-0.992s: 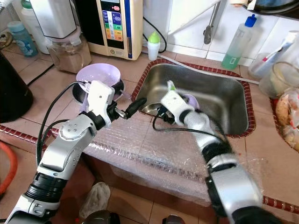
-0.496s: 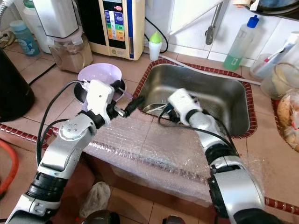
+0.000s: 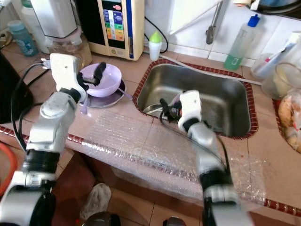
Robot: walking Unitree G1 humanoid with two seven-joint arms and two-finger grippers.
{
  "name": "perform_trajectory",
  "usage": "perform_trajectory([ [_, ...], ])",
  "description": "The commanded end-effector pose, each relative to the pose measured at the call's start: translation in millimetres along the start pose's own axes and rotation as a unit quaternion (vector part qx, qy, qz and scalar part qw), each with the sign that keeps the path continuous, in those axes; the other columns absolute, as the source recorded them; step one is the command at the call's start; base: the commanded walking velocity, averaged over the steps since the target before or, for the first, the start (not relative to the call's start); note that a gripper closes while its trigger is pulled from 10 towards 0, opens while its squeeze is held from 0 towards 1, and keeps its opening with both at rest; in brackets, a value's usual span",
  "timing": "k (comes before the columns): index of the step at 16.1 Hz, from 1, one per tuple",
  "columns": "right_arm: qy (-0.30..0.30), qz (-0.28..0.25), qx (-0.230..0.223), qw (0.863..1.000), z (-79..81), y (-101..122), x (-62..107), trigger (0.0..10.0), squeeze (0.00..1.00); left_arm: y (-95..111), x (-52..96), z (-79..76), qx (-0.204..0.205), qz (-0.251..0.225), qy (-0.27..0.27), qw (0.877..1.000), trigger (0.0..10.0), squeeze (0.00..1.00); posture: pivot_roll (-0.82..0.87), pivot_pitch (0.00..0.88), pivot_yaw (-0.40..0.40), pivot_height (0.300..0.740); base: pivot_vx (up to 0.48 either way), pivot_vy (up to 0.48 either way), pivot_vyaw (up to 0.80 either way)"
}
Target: Kitchen organization
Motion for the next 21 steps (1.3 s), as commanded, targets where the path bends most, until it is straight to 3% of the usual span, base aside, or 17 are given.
perform_trajectory([
  [1,-0.004,-0.023,0.007,1.0,0.8,12.1,3.4,10.0,0.0,1.9,-5.1,7.3,0.009,0.007,0.021,1.0,10.0,0.16,-0.09,0.044,0.036,0.74,0.0,0.0,0.0],
  [2,0.001,-0.034,0.008,0.999,6.7,16.0,10.1,10.0,0.0,0.5,-8.1,12.5,0.008,0.016,0.031,0.999,10.0,0.0,-0.09,0.055,0.041,0.74,0.0,0.0,0.0],
  [3,0.022,-0.055,0.027,0.998,19.6,24.0,21.1,10.0,0.0,-3.9,-13.4,18.9,0.008,0.034,0.048,0.998,10.0,0.0,-0.1,0.067,0.05,0.74,0.0,0.0,0.0],
  [6,0.057,-0.041,0.018,0.997,37.5,30.3,38.5,10.0,0.0,-6.2,-21.4,28.3,0.025,0.048,0.075,0.996,10.0,0.0,-0.12,0.09,0.068,0.74,0.0,0.0,0.0],
  [12,0.063,-0.018,-0.003,0.998,43.3,30.0,48.7,10.0,0.0,-14.6,-25.0,46.4,0.052,0.077,0.121,0.988,10.0,0.0,-0.13,0.083,0.07,0.74,0.0,0.0,0.0],
  [13,0.066,-0.015,-0.004,0.998,44.0,30.7,48.4,10.0,0.0,-16.8,-25.5,47.8,0.063,0.085,0.124,0.987,8.0,0.0,-0.13,0.083,0.07,0.74,0.0,0.0,0.0],
  [14,0.067,-0.014,-0.004,0.998,44.1,30.9,48.2,10.0,0.0,-18.4,-25.5,48.0,0.072,0.09,0.124,0.986,4.9,0.0,-0.13,0.078,0.065,0.74,0.0,0.0,0.0],
  [15,0.068,-0.012,-0.004,0.998,44.1,31.0,47.6,10.0,0.0,-21.1,-25.3,48.1,0.084,0.098,0.125,0.984,2.7,0.0,-0.13,0.078,0.065,0.74,0.0,0.0,0.0],
  [16,0.07,-0.012,-0.003,0.997,44.1,30.9,47.0,10.0,0.0,-22.6,-25.1,47.5,0.092,0.101,0.123,0.983,0.0,0.0,-0.12,0.074,0.062,0.74,0.0,0.0,0.0],
  [21,0.098,-0.012,0.0,0.995,49.7,32.2,44.7,10.0,0.0,-30.0,-25.3,39.4,0.141,0.124,0.103,0.977,0.0,0.0,-0.11,0.062,0.052,0.74,0.0,0.0,0.0],
])
Point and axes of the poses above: a point about 5 cm out from each wrist's last joint towards the gripper, its own x axis pointing back from the gripper into the wrist, its own y axis along the axis of the wrist's last joint, z = x × y, the point moved 2 cm from there along -x, pointing out of the wrist towards the gripper, and after that the axes turned 10 degrees about x, right-handed, at the moved point
